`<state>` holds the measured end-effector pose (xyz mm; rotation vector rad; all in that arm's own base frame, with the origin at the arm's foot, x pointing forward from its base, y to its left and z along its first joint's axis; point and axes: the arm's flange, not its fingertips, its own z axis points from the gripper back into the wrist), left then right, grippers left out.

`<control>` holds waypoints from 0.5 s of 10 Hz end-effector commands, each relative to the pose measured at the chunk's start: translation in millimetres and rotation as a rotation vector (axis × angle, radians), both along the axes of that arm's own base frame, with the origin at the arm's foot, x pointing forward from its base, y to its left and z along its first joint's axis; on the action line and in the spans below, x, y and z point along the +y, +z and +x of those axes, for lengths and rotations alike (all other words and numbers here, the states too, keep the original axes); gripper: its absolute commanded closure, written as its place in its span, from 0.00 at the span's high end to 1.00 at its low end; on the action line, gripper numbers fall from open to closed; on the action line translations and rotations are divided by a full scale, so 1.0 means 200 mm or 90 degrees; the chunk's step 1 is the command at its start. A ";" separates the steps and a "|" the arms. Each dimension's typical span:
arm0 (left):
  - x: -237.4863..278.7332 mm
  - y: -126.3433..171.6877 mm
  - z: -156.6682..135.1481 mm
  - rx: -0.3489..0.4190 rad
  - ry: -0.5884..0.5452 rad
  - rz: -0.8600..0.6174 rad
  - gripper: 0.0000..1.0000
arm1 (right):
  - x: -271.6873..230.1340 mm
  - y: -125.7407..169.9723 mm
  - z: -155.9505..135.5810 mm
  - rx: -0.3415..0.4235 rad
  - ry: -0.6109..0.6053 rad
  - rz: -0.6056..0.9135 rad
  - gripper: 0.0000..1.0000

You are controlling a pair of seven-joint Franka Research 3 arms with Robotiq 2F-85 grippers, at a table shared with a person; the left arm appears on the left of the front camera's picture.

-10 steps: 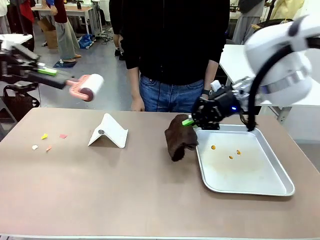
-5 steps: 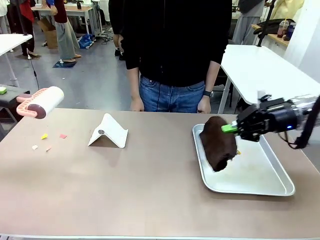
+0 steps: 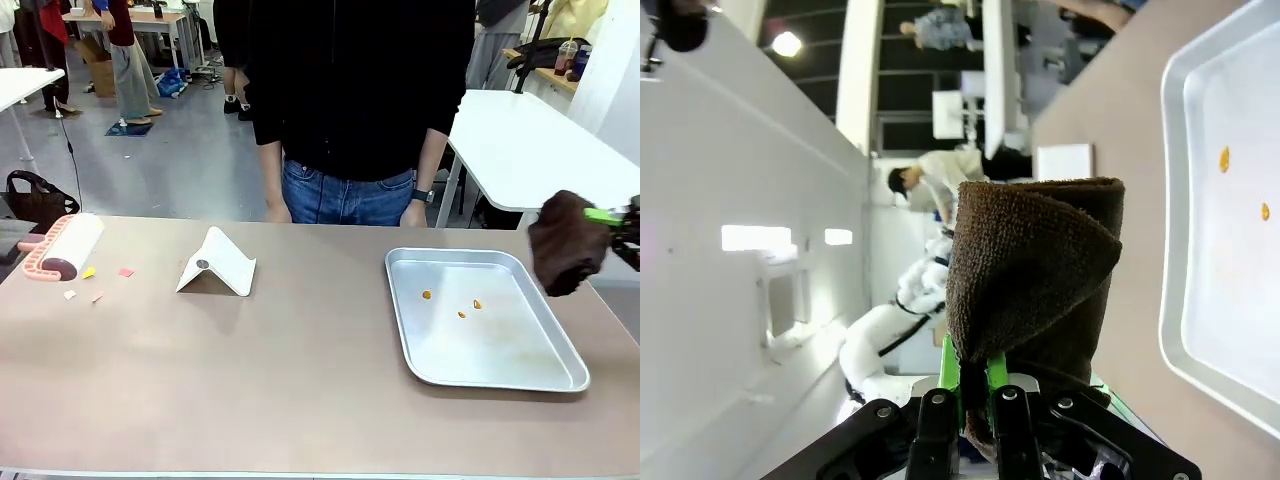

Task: Clean the surface of the table.
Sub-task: Hold the Lint Roller with your left hand and the towel with your right hand.

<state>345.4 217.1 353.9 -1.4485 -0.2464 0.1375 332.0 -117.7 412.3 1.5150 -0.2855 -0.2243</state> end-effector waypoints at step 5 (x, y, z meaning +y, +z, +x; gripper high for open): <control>0.04 -0.07 -0.01 0.021 0.019 -0.010 0.00 | -0.09 -0.03 -0.05 -0.038 -0.013 0.023 0.00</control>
